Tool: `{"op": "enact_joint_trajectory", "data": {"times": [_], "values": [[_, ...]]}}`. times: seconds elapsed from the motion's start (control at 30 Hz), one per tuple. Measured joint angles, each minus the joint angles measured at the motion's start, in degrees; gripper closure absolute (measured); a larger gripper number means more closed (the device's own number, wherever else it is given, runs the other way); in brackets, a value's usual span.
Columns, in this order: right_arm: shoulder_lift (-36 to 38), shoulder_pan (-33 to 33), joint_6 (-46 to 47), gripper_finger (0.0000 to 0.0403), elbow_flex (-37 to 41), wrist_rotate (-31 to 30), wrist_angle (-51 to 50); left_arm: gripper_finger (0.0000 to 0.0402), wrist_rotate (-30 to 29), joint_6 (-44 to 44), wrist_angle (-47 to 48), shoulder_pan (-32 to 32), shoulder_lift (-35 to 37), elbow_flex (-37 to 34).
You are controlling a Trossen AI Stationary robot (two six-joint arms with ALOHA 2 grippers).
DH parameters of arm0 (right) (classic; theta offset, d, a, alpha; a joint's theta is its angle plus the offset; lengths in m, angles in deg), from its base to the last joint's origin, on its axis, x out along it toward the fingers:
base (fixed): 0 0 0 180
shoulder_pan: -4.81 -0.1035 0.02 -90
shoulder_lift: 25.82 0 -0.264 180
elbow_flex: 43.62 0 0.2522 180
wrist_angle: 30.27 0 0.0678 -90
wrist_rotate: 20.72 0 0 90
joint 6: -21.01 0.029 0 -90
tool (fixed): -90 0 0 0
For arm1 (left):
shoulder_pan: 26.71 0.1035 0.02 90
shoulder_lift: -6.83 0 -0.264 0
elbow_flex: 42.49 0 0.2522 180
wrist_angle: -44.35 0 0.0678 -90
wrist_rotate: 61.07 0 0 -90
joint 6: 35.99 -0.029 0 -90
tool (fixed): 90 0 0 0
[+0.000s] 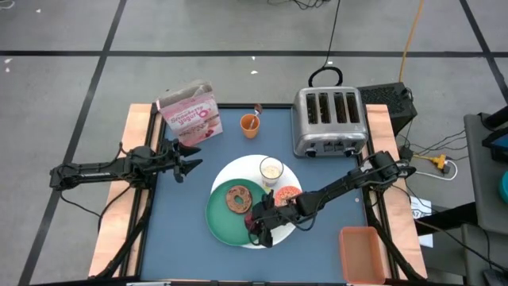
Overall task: Arrange a breakfast setting
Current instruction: Put the red apple into the green plate
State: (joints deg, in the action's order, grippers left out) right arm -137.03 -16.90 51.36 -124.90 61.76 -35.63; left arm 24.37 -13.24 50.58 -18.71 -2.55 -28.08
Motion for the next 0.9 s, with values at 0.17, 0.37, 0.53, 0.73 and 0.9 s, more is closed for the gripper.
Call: {"op": "enact_joint_trajectory", "data": {"times": [0.17,0.37,0.53,0.73,0.9], "values": [[0.0,0.0,0.0,0.011,0.0,0.0,0.0,0.0114,0.0,0.0,0.0,0.0,0.0,0.0],[0.0,0.0,0.0,0.0106,0.0,0.0,0.0,0.0114,0.0,0.0,0.0,0.0,0.0,0.0],[0.0,0.0,-3.0,0.0106,0.0,0.0,0.0,0.0114,0.0,0.0,0.0,0.0,0.0,0.0],[0.0,0.0,-4.1,0.0106,0.0,0.0,0.0,0.0114,0.0,0.0,0.0,0.0,0.0,0.0],[0.0,0.0,-4.1,0.0105,0.0,0.0,0.1,0.0114,0.0,0.0,0.0,0.0,0.0,0.0]]}}
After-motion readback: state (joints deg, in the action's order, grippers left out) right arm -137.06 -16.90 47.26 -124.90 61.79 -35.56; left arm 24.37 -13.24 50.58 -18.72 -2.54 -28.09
